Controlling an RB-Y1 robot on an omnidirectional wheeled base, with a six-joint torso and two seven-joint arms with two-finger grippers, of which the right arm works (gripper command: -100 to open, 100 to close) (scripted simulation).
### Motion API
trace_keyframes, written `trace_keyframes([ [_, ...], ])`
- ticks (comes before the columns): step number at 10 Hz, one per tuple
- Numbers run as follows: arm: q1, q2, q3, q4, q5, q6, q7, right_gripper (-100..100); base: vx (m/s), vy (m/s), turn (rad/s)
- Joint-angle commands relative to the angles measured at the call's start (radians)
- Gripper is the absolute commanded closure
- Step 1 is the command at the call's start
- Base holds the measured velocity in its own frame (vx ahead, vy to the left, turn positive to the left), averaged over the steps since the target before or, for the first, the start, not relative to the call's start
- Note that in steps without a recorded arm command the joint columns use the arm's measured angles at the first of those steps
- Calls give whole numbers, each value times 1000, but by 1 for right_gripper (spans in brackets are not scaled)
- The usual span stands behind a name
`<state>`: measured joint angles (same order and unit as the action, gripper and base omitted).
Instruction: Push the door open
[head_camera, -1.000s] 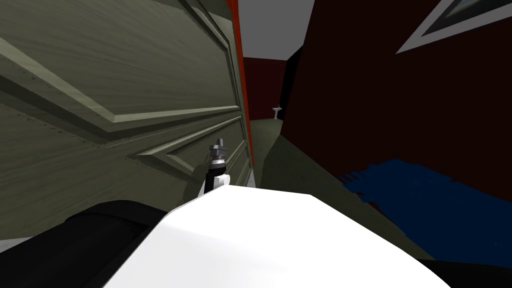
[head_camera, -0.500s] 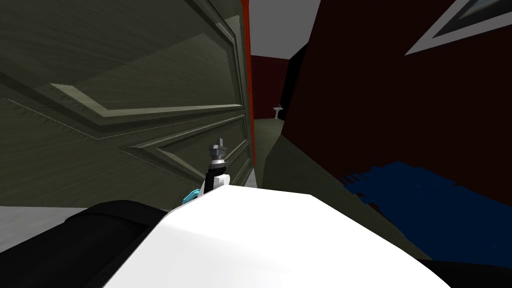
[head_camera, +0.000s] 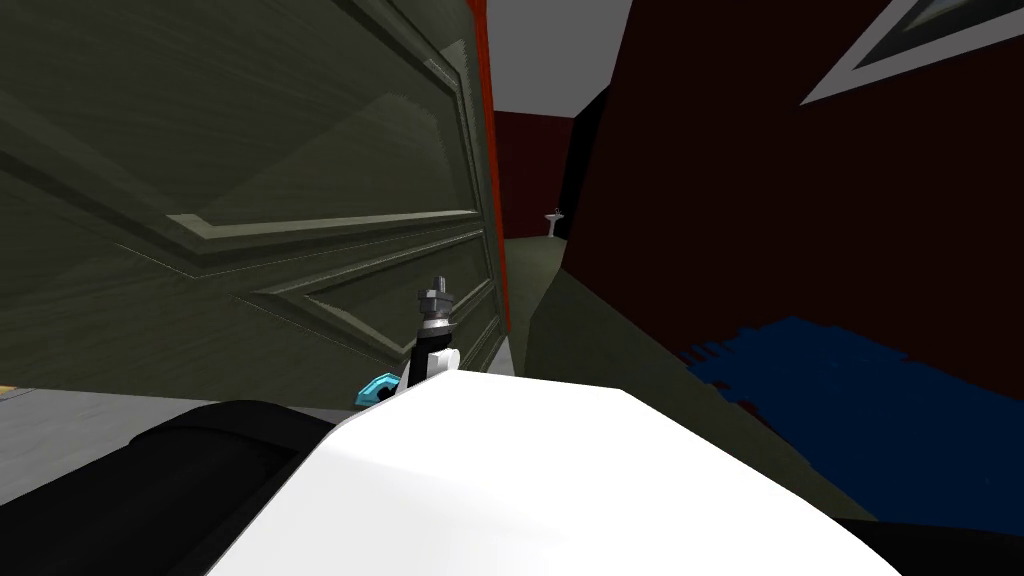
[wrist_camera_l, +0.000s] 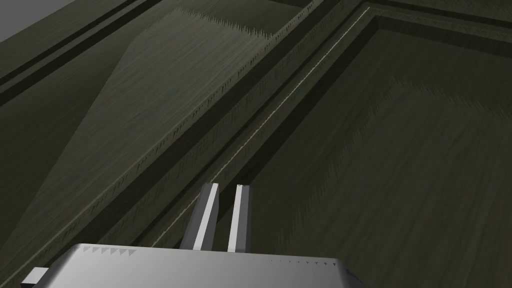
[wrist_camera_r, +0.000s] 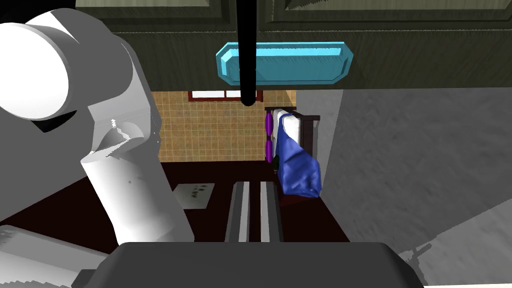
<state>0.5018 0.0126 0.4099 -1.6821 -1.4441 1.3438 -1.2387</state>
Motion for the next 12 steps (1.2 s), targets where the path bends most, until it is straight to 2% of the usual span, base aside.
trace_keyframes([
  [1, 5, -18, -5, -1, -10, -16, 7, -100, -63, 130, -114],
  [3, 13, -34, -14, -3, -27, -43, 15, -100, -75, 145, -118],
  [6, 25, -35, -27, -7, -52, -81, 28, -100, -110, 181, -122],
  [9, 35, -13, -39, -10, -74, -116, 40, -100, -95, 144, -134],
  [11, 43, 20, -47, -12, -90, -142, 48, -100, -108, 141, -104],
  [12, 43, 11, -42, -9, -84, -133, 49, -100, -48, 63, -63],
])
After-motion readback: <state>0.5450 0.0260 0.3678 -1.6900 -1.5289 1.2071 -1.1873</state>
